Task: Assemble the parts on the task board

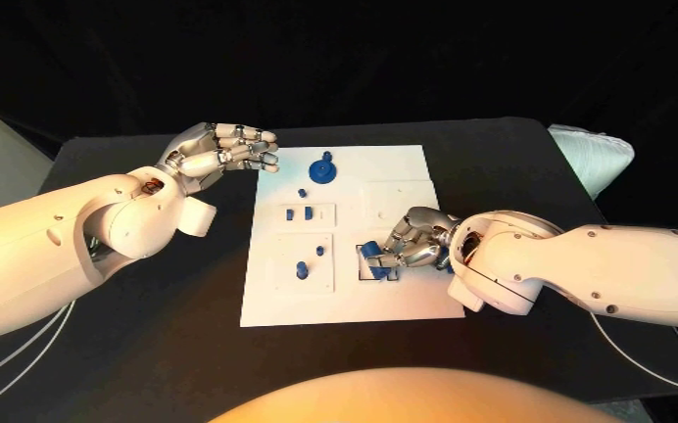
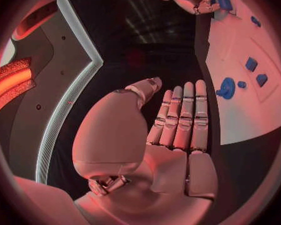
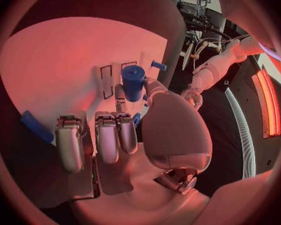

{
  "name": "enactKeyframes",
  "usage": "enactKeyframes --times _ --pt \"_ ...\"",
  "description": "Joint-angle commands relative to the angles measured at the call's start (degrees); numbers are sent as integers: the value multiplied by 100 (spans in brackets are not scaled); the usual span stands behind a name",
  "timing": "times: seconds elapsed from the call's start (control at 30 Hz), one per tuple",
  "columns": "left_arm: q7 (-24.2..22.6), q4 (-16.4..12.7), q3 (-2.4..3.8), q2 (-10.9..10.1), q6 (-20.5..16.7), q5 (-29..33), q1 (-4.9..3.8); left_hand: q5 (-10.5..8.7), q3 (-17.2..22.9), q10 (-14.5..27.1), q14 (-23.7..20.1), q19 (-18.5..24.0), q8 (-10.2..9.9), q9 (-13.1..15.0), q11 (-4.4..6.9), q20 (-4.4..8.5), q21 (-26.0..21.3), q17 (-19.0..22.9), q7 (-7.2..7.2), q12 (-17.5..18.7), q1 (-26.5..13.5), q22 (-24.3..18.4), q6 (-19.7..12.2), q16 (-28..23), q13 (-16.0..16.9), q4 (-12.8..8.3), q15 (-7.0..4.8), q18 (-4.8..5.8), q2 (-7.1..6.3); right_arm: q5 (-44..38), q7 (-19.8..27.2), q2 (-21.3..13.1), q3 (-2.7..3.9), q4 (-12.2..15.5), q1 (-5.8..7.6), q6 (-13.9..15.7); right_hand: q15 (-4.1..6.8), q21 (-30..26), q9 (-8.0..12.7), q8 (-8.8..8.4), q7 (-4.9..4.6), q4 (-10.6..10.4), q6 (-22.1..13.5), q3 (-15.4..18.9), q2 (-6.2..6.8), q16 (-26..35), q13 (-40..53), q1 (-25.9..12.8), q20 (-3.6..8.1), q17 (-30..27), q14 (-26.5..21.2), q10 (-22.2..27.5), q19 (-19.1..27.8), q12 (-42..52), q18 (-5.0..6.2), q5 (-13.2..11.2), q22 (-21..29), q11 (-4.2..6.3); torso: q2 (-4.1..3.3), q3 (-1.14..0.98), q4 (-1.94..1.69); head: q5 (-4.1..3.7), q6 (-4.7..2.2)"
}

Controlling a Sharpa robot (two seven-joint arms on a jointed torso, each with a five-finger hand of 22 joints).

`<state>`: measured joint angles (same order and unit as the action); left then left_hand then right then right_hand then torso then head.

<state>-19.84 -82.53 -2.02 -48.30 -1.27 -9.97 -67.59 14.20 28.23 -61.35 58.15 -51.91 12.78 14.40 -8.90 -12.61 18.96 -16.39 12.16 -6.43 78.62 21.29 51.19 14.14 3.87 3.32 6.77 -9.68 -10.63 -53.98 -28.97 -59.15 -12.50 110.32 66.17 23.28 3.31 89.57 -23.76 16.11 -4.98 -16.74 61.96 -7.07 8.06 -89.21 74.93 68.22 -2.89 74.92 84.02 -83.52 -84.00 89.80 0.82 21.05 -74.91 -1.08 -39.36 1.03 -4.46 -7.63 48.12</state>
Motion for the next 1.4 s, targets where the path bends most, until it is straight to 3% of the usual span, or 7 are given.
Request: enactKeyframes --times 0.03,0.4,0.97,1.03,1.07,1.23,1.4 --pt "-46 -18 3 1 75 21 0 0 4 -8 45 -32 6 -7 -39 11 -27 -5 6 23 18 -9 -5 -29 -1 44 9 -58 7 -175 -129 27 2 -14 -18 -265 34 41 -2 16 60 -2 40 17 -4 -26 1507 -70 47 1353 562 -648 -599 20 -81 -26 -1508 100 0 -4 -3 2 14" --pt "-43 -21 3 -9 77 21 0 0 4 -8 45 -32 6 -7 -39 11 -27 -5 6 23 18 -9 -5 -29 -1 44 9 -58 7 -282 -106 104 2 -105 -30 -113 51 40 -27 76 82 -2 54 20 -60 -33 1507 -253 63 1375 567 -648 -599 20 -81 -240 -1508 120 1 0 -3 11 28" --pt "-37 -37 3 -48 61 21 0 -1 5 -19 48 -40 12 -10 -29 12 -38 -13 -8 21 23 -16 7 -35 0 46 4 -59 10 -348 -8 231 3 -160 -66 78 56 43 -39 105 86 -5 44 3 -123 -36 1507 -359 70 1386 570 -648 -600 20 -82 -266 -1509 125 -1 3 -1 17 41" --pt "-37 -38 3 -51 59 21 0 -1 5 -19 48 -40 12 -10 -29 12 -38 -13 -8 21 23 -16 7 -35 0 46 4 -59 10 -358 -3 231 3 -154 -67 1 58 43 -54 134 89 -4 33 100 -75 -37 1507 -514 74 1388 570 -648 -600 20 -82 -123 -1509 127 1 3 1 20 44" --pt "-36 -38 3 -52 59 21 0 -1 5 -19 48 -40 12 -10 -29 12 -38 -13 -8 21 23 -16 7 -35 0 46 4 -59 10 -363 4 230 3 -150 -68 -43 58 36 -62 151 90 -5 30 178 -56 -36 1507 -625 74 1388 570 -648 -598 20 -80 -189 -1506 128 1 3 1 20 45" --pt "-35 -38 3 -56 58 21 0 -1 5 -19 48 -40 12 -10 -29 12 -38 -13 -8 21 23 -16 7 -35 0 46 4 -59 10 -593 89 209 3 -119 -74 -242 59 40 -108 235 93 -19 -10 715 -132 -35 1507 -1028 74 1389 570 -648 -599 20 -81 -996 -1508 129 5 -1 7 24 43" --pt "-34 -38 3 -56 60 21 0 -1 5 -19 48 -40 12 -10 -29 12 -38 -13 -8 21 23 -16 7 -35 0 46 4 -59 10 -903 191 141 3 -65 -80 -325 58 39 -126 278 92 -24 -35 1079 -190 -38 1507 -1182 72 1400 573 -648 -599 20 -81 -1152 -1508 128 4 -3 4 30 44"
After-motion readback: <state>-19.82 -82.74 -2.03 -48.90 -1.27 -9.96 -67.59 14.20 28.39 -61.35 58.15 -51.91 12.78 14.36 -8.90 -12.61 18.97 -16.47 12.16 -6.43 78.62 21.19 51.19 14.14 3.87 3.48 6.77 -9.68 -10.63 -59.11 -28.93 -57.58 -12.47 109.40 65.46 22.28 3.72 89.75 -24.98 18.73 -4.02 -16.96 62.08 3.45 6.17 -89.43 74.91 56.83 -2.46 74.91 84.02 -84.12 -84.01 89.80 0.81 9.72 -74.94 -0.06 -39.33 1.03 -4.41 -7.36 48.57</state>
